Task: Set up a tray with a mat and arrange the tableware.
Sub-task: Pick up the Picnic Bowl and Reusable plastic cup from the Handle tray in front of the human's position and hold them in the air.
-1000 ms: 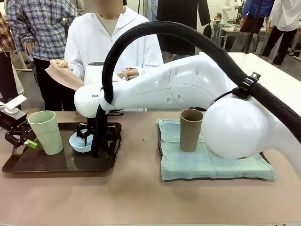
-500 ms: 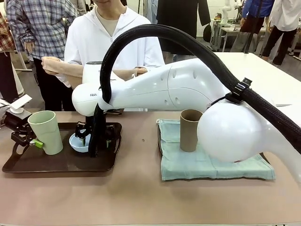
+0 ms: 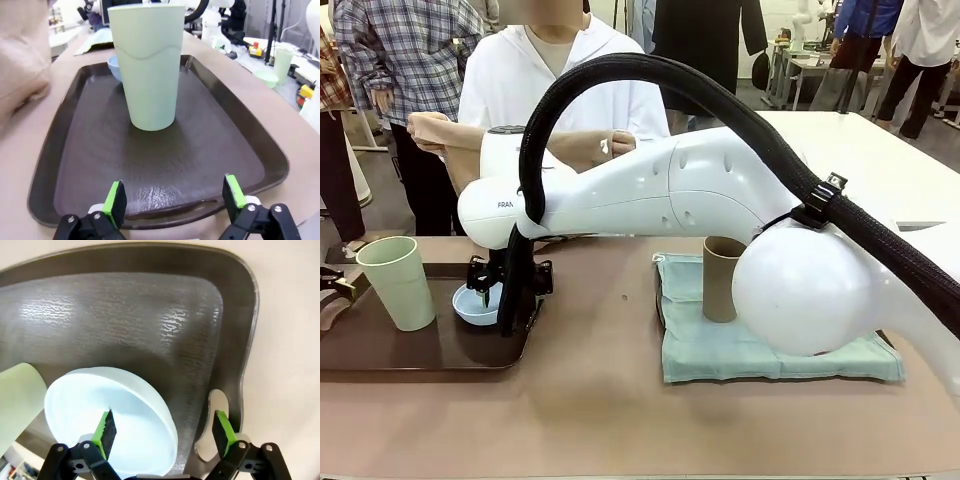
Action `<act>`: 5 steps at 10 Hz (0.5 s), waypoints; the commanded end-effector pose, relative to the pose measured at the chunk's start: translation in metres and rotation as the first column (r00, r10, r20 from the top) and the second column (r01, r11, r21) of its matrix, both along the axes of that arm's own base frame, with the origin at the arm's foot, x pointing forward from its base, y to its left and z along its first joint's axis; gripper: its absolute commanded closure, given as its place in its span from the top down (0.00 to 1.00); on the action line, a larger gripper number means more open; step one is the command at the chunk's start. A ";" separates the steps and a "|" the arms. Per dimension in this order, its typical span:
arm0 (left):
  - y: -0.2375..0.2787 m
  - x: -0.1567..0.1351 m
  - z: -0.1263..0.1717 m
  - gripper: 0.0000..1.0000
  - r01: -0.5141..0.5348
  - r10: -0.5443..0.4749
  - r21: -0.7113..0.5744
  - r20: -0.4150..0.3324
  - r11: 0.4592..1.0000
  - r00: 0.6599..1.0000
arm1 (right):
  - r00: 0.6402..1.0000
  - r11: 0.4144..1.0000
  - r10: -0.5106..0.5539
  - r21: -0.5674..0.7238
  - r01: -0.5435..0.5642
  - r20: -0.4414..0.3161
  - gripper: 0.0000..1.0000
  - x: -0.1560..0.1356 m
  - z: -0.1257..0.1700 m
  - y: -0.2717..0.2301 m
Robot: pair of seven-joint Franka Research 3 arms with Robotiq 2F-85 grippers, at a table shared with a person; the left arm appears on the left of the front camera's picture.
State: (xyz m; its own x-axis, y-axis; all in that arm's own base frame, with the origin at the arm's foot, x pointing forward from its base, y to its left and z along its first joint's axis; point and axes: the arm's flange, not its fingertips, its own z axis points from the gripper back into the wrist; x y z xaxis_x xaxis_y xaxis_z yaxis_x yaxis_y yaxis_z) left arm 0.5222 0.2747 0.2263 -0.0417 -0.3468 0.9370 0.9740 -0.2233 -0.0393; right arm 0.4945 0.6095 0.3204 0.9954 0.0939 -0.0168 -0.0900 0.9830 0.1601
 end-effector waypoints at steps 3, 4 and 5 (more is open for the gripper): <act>-0.003 0.003 -0.001 1.00 0.015 -0.016 -0.006 -0.007 1.000 1.000 | 0.999 0.998 -0.016 -0.061 0.017 0.030 1.00 0.012 -0.004 0.005; -0.003 0.003 -0.001 1.00 0.015 -0.016 -0.006 -0.007 1.000 1.000 | 1.000 0.998 -0.020 -0.063 0.022 0.018 1.00 0.015 -0.006 0.007; -0.003 0.003 -0.001 1.00 0.015 -0.016 -0.006 -0.007 1.000 1.000 | 1.000 1.000 0.000 -0.006 0.000 0.004 1.00 0.001 -0.002 0.000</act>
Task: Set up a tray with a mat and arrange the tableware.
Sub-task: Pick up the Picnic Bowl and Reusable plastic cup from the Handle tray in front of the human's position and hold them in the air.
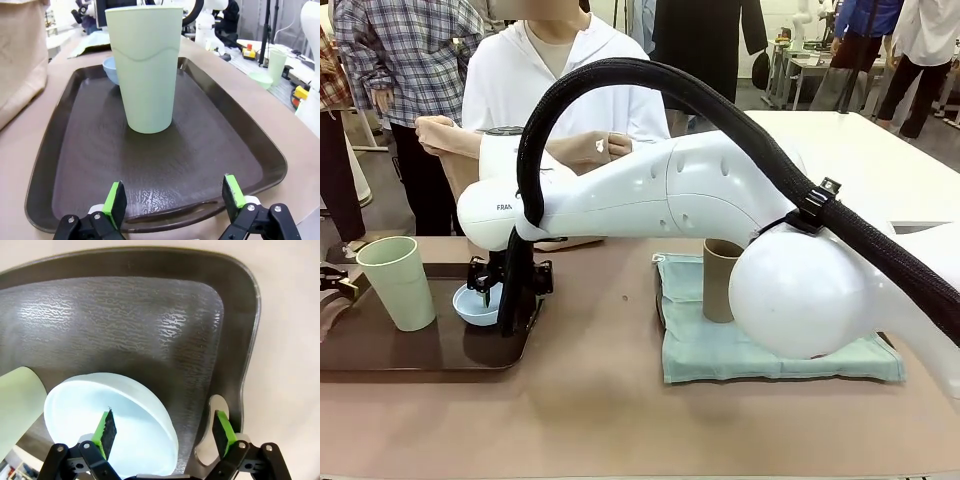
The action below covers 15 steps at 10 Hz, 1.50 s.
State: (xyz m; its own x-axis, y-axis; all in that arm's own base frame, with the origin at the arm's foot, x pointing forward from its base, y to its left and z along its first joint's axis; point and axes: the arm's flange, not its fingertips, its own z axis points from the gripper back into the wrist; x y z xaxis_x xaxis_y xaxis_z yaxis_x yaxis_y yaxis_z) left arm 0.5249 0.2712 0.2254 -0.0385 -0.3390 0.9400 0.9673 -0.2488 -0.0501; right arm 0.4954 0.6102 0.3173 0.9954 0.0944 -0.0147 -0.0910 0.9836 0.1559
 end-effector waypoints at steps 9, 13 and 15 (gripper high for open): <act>0.001 0.000 0.000 1.00 -0.010 0.010 0.001 0.005 1.000 1.000 | 1.000 1.000 0.000 -0.002 0.000 0.002 1.00 0.000 0.001 -0.001; 0.001 0.000 0.000 1.00 -0.010 0.010 0.001 0.005 1.000 1.000 | 1.000 1.000 0.000 -0.002 0.000 0.002 1.00 0.000 0.001 -0.001; 0.001 0.000 0.000 1.00 -0.010 0.010 0.001 0.005 1.000 1.000 | 1.000 1.000 0.000 -0.002 0.000 0.002 1.00 0.000 0.001 -0.001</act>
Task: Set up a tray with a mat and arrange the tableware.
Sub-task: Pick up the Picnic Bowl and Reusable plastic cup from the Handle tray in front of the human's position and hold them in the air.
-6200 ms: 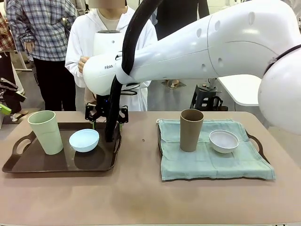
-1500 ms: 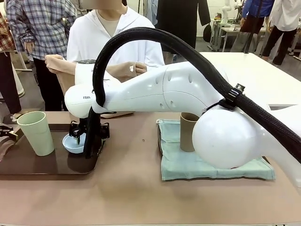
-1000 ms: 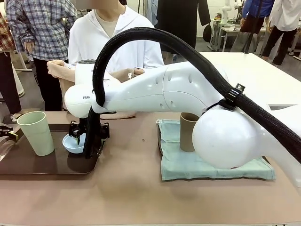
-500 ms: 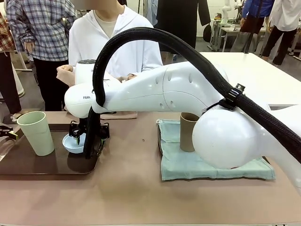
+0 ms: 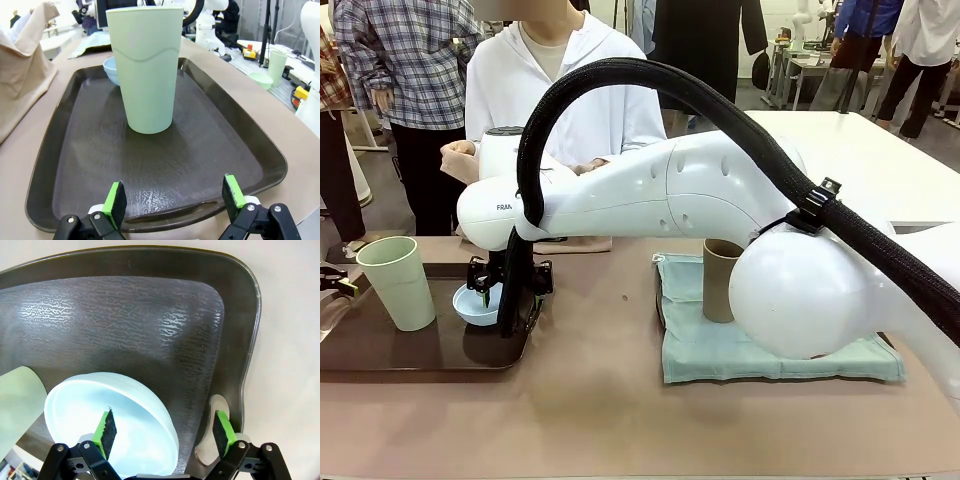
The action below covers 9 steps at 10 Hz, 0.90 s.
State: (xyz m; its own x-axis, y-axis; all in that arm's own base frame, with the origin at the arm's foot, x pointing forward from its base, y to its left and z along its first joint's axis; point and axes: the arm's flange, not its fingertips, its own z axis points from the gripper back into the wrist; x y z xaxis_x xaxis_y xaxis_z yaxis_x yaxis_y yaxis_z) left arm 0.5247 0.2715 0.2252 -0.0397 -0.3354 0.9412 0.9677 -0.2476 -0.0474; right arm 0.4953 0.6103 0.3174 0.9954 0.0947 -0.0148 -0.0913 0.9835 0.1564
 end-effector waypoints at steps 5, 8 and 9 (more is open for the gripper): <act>0.001 0.000 0.000 1.00 -0.009 0.009 0.005 0.004 1.000 1.000 | 1.000 1.000 -0.001 -0.003 0.001 0.002 1.00 0.000 0.001 -0.001; 0.001 0.000 0.000 1.00 -0.009 0.009 0.005 0.004 1.000 1.000 | 1.000 1.000 -0.001 -0.003 0.001 0.002 1.00 0.000 0.001 -0.001; 0.001 0.000 0.000 1.00 -0.009 0.009 0.005 0.004 1.000 1.000 | 1.000 1.000 -0.001 -0.003 0.001 0.002 1.00 0.000 0.001 -0.001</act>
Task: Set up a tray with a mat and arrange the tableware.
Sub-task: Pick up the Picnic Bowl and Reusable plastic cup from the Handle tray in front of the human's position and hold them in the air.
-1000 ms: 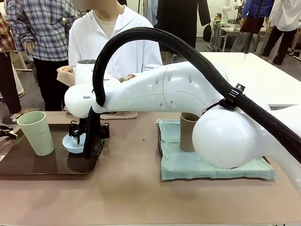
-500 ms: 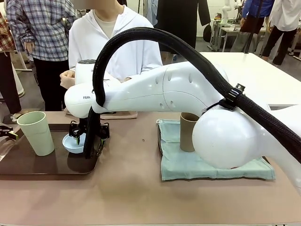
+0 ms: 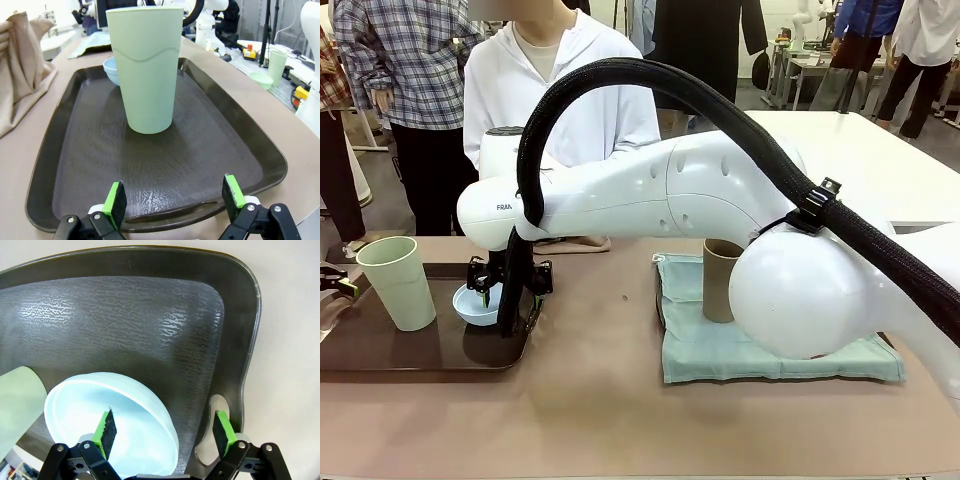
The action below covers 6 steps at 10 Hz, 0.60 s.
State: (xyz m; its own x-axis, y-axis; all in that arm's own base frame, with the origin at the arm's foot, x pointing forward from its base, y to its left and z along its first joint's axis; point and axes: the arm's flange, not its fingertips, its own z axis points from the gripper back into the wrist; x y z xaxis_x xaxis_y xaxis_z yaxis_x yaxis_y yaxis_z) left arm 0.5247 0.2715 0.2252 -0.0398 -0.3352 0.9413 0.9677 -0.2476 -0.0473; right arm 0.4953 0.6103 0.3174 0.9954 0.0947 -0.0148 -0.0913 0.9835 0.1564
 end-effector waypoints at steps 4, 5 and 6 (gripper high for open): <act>0.001 0.000 0.000 1.00 -0.009 0.009 0.005 0.004 1.000 1.000 | 1.000 1.000 -0.001 -0.003 0.001 0.002 1.00 0.000 0.001 -0.001; 0.001 0.000 0.000 1.00 -0.009 0.009 0.005 0.004 1.000 1.000 | 1.000 1.000 -0.001 -0.003 0.001 0.002 1.00 0.000 0.001 -0.001; 0.001 0.000 0.000 1.00 -0.009 0.009 0.005 0.004 1.000 1.000 | 1.000 1.000 -0.001 -0.003 0.001 0.002 1.00 0.000 0.001 -0.001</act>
State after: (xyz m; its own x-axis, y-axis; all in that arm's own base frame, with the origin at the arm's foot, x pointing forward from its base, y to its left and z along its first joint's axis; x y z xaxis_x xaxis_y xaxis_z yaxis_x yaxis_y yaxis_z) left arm 0.5247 0.2715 0.2252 -0.0398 -0.3352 0.9413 0.9677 -0.2476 -0.0472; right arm 0.4953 0.6103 0.3174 0.9954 0.0947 -0.0148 -0.0913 0.9835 0.1564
